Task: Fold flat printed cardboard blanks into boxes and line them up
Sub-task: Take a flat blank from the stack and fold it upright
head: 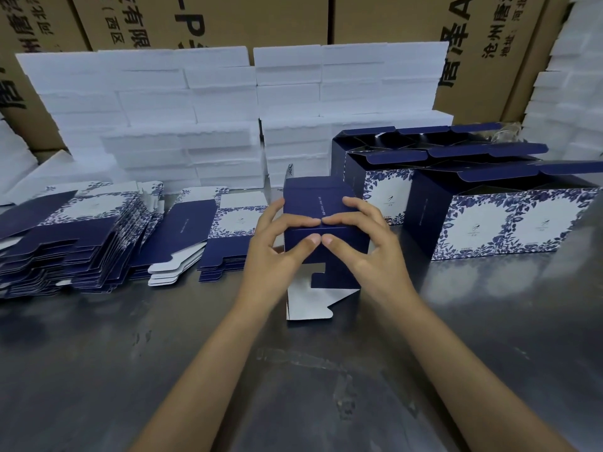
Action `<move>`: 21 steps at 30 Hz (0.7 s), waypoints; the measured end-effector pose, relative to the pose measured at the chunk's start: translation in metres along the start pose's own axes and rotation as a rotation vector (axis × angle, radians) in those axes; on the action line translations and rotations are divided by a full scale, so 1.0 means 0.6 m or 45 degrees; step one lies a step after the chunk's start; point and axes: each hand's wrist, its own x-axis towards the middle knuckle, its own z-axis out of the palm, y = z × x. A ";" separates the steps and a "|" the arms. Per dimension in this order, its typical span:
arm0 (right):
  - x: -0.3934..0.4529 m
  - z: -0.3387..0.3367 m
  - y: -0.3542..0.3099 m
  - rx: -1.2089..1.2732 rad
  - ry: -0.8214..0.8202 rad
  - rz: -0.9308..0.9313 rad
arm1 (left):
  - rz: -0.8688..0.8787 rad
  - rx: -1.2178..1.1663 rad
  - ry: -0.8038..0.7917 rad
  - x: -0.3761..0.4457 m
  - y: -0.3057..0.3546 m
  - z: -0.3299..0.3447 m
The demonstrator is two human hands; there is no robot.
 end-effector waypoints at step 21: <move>0.011 -0.012 0.002 0.183 -0.068 0.094 | -0.049 -0.123 -0.004 0.005 -0.008 -0.004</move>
